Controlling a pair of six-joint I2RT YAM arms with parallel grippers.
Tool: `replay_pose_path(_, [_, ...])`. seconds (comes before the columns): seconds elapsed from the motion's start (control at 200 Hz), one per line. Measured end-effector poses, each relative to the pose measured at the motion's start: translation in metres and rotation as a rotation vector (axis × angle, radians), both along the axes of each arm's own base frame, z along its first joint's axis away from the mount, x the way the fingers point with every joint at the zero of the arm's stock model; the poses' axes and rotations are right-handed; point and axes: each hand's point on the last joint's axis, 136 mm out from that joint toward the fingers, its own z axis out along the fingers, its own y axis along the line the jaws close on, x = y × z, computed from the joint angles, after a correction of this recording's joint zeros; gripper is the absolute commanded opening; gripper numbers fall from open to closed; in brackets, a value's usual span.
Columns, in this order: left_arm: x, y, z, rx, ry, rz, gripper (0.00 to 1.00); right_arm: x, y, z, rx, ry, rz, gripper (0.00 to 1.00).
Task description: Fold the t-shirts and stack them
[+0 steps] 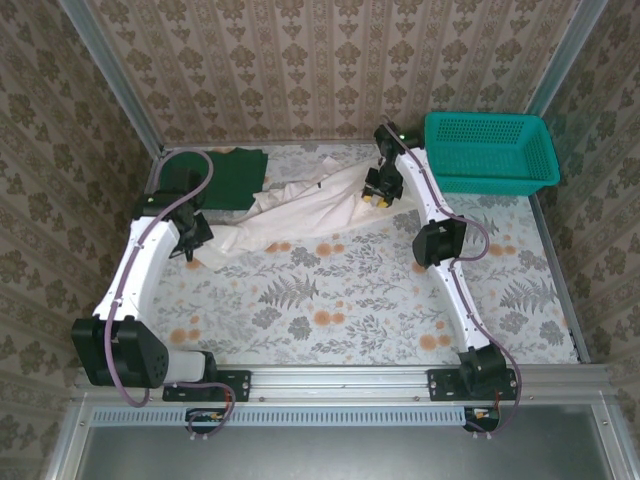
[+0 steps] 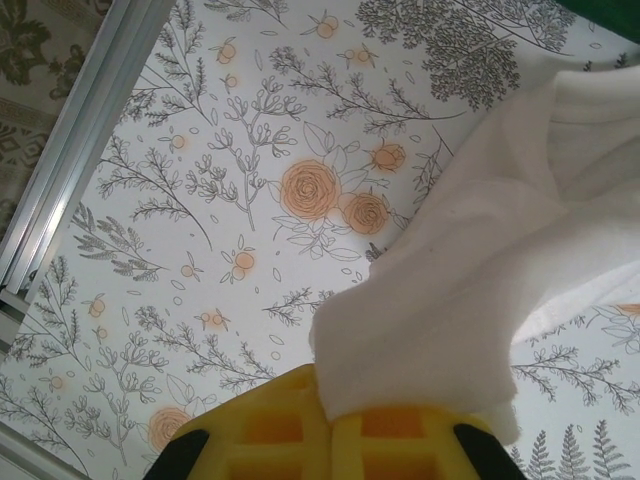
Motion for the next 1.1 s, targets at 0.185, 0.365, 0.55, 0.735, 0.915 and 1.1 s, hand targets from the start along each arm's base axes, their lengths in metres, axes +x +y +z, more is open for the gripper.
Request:
replay_pose_path(0.185, [0.0, -0.003, 0.0, 0.0, 0.002, -0.015, 0.06, 0.0, 0.0, -0.008, -0.001, 0.01, 0.002, 0.38])
replay_pose_path(0.365, [0.0, -0.003, 0.0, 0.0, 0.002, -0.016, 0.07, 0.002, 0.004, -0.015, 0.016, 0.013, 0.005, 0.36])
replay_pose_path(0.55, [0.0, -0.006, 0.0, 0.001, 0.003, -0.032, 0.07, 0.003, 0.012, -0.014, 0.042, 0.006, 0.012, 0.27])
replay_pose_path(0.735, [0.0, -0.007, 0.0, 0.003, 0.003, -0.038, 0.08, 0.004, 0.018, -0.013, 0.055, -0.003, 0.019, 0.13])
replay_pose_path(0.915, [0.001, -0.007, 0.001, 0.005, 0.003, -0.046, 0.07, 0.004, 0.018, -0.013, 0.054, -0.004, 0.023, 0.0])
replay_pose_path(1.1, [0.01, -0.016, 0.011, 0.001, -0.026, -0.076, 0.06, 0.003, 0.009, -0.006, 0.048, -0.005, 0.026, 0.0])
